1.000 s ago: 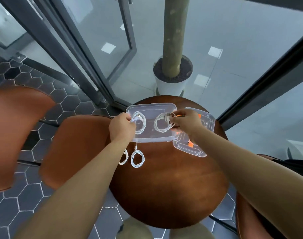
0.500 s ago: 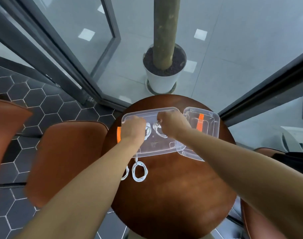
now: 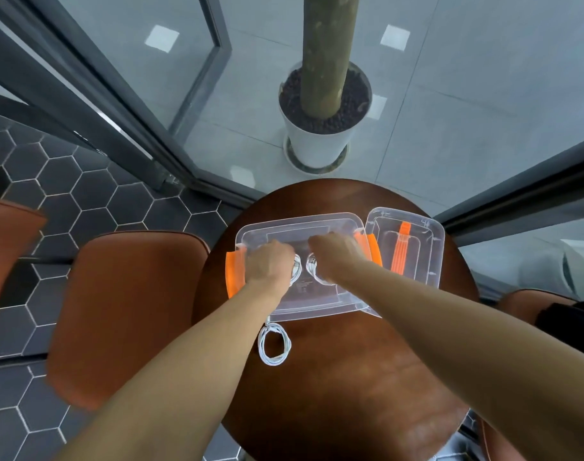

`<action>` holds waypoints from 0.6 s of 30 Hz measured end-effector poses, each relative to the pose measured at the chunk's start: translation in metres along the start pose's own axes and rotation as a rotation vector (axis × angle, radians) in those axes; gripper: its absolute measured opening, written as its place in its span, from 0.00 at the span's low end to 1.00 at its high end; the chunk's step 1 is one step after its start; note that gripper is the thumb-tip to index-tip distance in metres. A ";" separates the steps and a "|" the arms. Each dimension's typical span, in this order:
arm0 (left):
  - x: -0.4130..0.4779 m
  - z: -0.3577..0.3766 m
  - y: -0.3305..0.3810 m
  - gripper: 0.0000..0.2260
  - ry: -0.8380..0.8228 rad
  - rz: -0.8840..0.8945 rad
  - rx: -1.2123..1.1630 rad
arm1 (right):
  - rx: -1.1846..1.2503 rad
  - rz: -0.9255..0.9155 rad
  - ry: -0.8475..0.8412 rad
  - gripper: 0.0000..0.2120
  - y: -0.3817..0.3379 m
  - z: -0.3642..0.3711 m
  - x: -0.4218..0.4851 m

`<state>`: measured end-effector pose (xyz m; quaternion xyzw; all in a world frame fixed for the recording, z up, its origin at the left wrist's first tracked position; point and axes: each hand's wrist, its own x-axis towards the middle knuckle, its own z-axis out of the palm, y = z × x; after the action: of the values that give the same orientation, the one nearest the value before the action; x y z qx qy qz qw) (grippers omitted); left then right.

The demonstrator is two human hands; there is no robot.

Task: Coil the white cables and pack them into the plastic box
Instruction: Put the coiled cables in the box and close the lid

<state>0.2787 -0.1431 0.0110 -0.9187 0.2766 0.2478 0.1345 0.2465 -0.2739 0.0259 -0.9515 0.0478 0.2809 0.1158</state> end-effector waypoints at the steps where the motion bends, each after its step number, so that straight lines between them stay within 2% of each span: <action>1: 0.001 0.001 0.000 0.13 -0.010 -0.009 -0.010 | 0.011 0.002 0.004 0.12 0.000 0.000 0.001; 12: -0.002 0.002 0.004 0.11 -0.055 -0.049 -0.091 | -0.019 -0.030 0.063 0.11 0.001 0.001 0.005; 18: -0.014 -0.015 0.009 0.12 0.045 -0.030 -0.061 | 0.064 -0.015 0.070 0.08 0.001 -0.009 -0.002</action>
<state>0.2694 -0.1506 0.0301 -0.9317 0.2581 0.2333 0.1039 0.2492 -0.2767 0.0339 -0.9570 0.0535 0.2447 0.1463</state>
